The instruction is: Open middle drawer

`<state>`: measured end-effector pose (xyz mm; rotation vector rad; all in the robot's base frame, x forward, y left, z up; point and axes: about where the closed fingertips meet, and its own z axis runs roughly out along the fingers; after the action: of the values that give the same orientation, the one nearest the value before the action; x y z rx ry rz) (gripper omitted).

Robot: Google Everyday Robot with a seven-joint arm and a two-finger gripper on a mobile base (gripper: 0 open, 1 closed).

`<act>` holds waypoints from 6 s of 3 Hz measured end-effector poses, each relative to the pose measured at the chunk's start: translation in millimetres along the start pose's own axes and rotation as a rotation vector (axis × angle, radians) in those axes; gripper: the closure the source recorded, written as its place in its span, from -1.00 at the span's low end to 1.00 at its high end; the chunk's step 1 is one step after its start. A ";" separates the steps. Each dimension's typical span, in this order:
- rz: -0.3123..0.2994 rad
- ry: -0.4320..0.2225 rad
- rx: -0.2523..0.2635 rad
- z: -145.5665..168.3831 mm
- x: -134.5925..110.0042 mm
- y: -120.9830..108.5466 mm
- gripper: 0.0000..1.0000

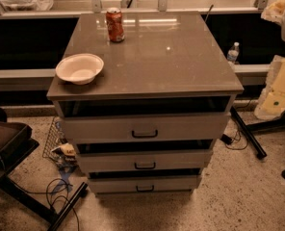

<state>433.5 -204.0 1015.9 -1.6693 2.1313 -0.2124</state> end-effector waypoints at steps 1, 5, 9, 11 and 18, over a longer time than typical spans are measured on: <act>0.000 0.000 0.000 -0.1 0.0 0.0 -1.00; 0.149 -0.371 0.059 126.9 49.1 59.4 -1.00; 0.105 -0.347 -0.041 257.4 44.6 85.7 -1.00; 0.014 -0.359 -0.087 322.0 60.9 99.5 -1.00; -0.145 -0.411 -0.211 572.1 70.9 144.2 -1.00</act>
Offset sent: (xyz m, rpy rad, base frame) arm 0.0001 -0.0005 -0.0050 0.0344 -0.0076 0.0055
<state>530.0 -155.0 431.6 -1.8002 1.7756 0.3011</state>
